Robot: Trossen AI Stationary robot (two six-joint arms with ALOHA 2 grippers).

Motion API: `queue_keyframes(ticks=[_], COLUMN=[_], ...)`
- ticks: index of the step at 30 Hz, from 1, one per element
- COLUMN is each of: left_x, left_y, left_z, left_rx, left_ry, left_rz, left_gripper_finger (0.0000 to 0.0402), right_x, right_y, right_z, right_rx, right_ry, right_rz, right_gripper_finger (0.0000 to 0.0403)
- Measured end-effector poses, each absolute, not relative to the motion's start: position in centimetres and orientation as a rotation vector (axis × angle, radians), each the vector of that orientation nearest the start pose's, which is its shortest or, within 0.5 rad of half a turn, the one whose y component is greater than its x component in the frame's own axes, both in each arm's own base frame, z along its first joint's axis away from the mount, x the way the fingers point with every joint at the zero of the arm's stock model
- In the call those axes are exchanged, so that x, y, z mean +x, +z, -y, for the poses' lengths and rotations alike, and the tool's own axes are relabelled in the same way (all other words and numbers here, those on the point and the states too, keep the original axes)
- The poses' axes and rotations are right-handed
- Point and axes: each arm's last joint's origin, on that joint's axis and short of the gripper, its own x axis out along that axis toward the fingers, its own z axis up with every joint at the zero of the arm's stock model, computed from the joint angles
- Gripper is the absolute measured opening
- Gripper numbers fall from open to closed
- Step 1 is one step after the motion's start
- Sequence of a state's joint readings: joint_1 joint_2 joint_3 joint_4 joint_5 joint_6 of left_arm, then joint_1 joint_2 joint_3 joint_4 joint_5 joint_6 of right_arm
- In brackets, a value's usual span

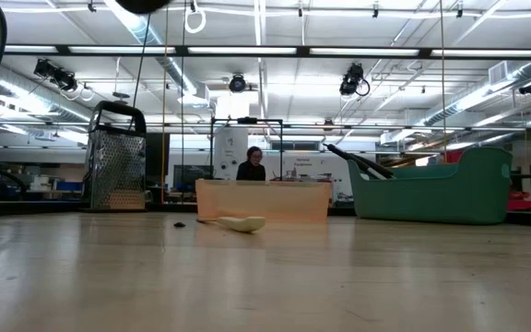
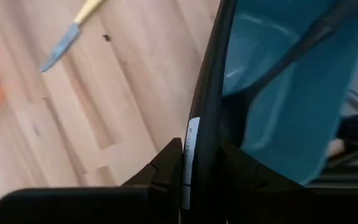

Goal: Pick & Place Kitchen Items
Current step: Put the black ladle into the blue bin

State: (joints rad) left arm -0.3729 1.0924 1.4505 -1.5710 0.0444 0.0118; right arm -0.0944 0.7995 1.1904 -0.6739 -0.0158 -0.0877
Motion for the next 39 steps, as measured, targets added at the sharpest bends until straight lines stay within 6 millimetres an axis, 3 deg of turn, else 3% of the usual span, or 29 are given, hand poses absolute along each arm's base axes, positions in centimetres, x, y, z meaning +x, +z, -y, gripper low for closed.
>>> queue_keyframes(ticks=[11,28,39], left_x=[11.9,10.3,9.9], left_y=[39.0,39.0,36.2], left_z=[6.8,9.2,10.2], left_rx=[0.144,0.194,0.311], left_ry=[-0.559,-0.648,-0.661], left_rz=[-1.223,-1.248,-1.336], left_gripper_finger=[0.0081,0.0081,0.0081], right_x=[14.6,15.5,15.5], right_y=[40.9,40.6,40.7], right_z=[1.3,1.4,1.4], right_rx=[-0.069,-0.068,-0.068], right_ry=[-0.064,-0.063,-0.064], right_rz=[-0.329,-0.350,-0.342], right_gripper_finger=[0.0005,0.0005,0.0005])
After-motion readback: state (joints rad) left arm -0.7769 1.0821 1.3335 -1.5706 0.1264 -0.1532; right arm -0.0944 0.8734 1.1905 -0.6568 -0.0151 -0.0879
